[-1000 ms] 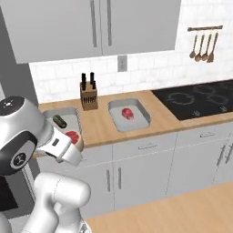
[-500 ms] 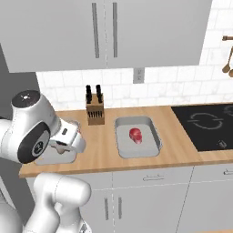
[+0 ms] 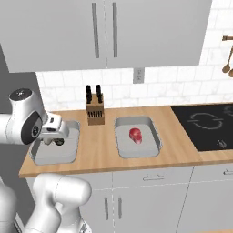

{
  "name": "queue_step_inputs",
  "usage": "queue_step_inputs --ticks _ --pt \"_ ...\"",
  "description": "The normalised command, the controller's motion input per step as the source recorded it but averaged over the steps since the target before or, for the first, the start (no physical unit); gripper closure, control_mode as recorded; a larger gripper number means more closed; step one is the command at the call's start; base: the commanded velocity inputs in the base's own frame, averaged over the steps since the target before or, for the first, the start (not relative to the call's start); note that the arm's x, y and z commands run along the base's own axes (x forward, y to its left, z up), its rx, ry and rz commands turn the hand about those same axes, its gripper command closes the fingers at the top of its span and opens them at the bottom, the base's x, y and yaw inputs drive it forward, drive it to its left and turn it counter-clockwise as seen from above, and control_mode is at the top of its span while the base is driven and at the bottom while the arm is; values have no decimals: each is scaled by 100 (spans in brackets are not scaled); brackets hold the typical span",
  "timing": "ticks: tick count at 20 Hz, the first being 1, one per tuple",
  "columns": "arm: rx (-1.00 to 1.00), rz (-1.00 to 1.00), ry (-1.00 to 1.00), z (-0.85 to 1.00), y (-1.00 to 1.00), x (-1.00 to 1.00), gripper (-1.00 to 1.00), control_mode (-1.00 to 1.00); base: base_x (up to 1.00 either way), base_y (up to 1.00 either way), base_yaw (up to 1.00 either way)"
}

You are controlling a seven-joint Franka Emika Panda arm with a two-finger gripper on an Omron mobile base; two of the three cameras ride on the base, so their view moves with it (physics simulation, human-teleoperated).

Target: Place one cucumber and one steak in each tupperware on the nearby counter, to pack two identical lunches.

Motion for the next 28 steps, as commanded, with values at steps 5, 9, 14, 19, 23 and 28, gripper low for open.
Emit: queue_step_inputs --ticks 5,9,14,19,23,28 --pt "0 18 0 -61 92 58 100 -100 0 0 0" --pt "-1 13 1 -15 66 96 100 -100 0 0 0" --pt "-9 16 11 -49 41 63 100 -100 0 0 0" --pt "-12 20 12 -84 1 49 -100 -100 0 0 0" --pt "0 5 0 -25 -29 86 -100 -100 0 0 0" --pt "0 -2 7 23 6 20 -100 -100 0 0 0"
